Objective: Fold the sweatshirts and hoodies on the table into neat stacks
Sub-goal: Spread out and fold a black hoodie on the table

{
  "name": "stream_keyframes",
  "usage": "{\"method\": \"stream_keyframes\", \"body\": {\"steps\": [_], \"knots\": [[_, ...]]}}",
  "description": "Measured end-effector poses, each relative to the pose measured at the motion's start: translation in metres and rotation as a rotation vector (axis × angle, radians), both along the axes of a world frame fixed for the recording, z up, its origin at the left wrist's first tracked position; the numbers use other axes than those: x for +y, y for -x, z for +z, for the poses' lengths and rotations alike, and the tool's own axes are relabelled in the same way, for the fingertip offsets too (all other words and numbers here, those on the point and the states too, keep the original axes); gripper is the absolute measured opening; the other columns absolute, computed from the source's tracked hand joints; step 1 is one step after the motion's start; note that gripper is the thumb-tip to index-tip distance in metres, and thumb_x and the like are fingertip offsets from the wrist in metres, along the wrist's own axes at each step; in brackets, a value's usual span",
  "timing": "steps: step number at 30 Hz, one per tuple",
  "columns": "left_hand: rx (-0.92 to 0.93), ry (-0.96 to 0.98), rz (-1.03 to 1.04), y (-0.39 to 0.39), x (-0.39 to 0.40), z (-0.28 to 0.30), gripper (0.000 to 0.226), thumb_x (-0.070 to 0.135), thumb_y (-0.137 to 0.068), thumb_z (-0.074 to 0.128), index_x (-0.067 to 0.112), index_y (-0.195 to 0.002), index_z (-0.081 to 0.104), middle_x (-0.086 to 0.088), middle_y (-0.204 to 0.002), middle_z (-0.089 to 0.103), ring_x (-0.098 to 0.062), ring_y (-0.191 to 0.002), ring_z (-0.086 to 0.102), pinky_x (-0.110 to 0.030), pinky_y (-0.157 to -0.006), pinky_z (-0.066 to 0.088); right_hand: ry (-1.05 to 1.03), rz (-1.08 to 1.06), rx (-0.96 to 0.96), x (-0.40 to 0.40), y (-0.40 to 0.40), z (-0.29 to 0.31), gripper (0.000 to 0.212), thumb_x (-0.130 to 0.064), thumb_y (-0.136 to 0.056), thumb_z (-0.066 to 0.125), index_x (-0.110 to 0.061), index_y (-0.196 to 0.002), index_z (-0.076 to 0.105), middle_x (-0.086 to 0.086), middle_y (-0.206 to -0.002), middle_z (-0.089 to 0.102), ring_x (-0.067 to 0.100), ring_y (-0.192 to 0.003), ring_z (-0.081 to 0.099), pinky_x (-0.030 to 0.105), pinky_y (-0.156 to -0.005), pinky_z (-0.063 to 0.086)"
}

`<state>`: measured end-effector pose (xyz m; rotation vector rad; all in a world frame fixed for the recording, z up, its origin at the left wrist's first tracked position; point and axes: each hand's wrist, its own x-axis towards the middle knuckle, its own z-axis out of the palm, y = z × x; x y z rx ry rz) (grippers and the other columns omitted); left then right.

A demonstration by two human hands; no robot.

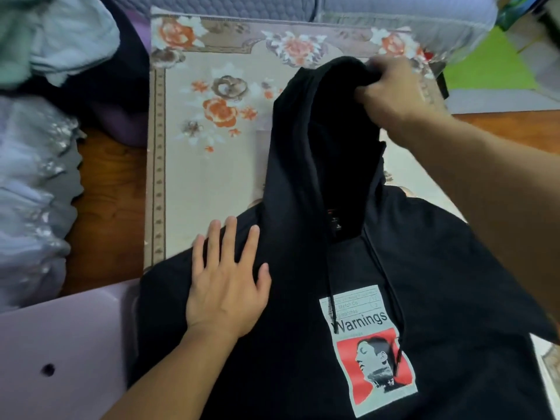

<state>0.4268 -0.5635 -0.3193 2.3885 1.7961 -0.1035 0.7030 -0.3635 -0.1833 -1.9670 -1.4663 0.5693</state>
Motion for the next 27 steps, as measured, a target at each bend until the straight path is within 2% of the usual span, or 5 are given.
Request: {"method": "stream_keyframes", "body": {"steps": [8, 14, 18, 22, 27], "knots": [[-0.188, 0.453, 0.165, -0.038, 0.018, 0.075, 0.094, 0.069, -0.091, 0.042, 0.026, -0.163, -0.001, -0.011, -0.169, -0.014, -0.034, -0.156, -0.014, -0.058, -0.125, -0.002, -0.302, -0.001, -0.272, -0.078, 0.001, 0.120, 0.030, -0.004, -0.072, 0.046, -0.025, -0.090, 0.055, -0.003, -0.077, 0.054, 0.020, -0.077, 0.052, 0.031, -0.062, 0.032], [-0.866, -0.038, 0.257, -0.108, 0.057, 0.203, 0.077, 0.055, -0.083, 0.069, 0.028, -0.142, 0.027, -0.004, -0.148, 0.033, -0.031, -0.132, 0.045, -0.044, -0.096, 0.045, -0.530, 0.063, -0.619, -0.109, 0.021, 0.165, 0.043, 0.004, -0.070, 0.050, -0.008, -0.111, 0.059, 0.010, -0.103, 0.055, 0.029, -0.096, 0.052, 0.034, -0.063, 0.025], [-0.938, -0.209, 0.306, -0.096, 0.095, 0.232, 0.016, 0.018, -0.089, 0.055, 0.017, -0.100, 0.043, -0.009, -0.103, 0.058, -0.034, -0.095, 0.057, -0.040, -0.076, 0.044, -0.459, -0.095, -0.621, -0.121, 0.000, 0.156, 0.057, -0.001, -0.072, 0.056, -0.012, -0.127, 0.054, 0.013, -0.124, 0.053, 0.032, -0.109, 0.053, 0.038, -0.075, 0.044], [-0.940, -0.181, 0.419, -0.053, 0.095, 0.234, 0.009, 0.011, -0.096, 0.052, 0.014, -0.101, 0.045, -0.003, -0.102, 0.054, -0.023, -0.093, 0.052, -0.031, -0.078, 0.037, -0.116, -0.507, -0.226, -0.130, -0.037, 0.134, 0.047, -0.012, -0.084, 0.053, -0.012, -0.131, 0.052, 0.012, -0.131, 0.056, 0.033, -0.122, 0.052, 0.041, -0.099, 0.042], [-0.572, -0.257, 0.221, -0.025, 0.092, 0.233, 0.017, 0.004, -0.090, 0.056, 0.014, -0.092, 0.042, -0.006, -0.093, 0.052, -0.032, -0.083, 0.049, -0.042, -0.069, 0.036, -0.167, -0.408, -0.460, -0.156, -0.049, 0.118, 0.028, -0.008, -0.084, 0.045, -0.011, -0.109, 0.058, 0.013, -0.113, 0.059, 0.038, -0.101, 0.055, 0.045, -0.082, 0.043]]}}
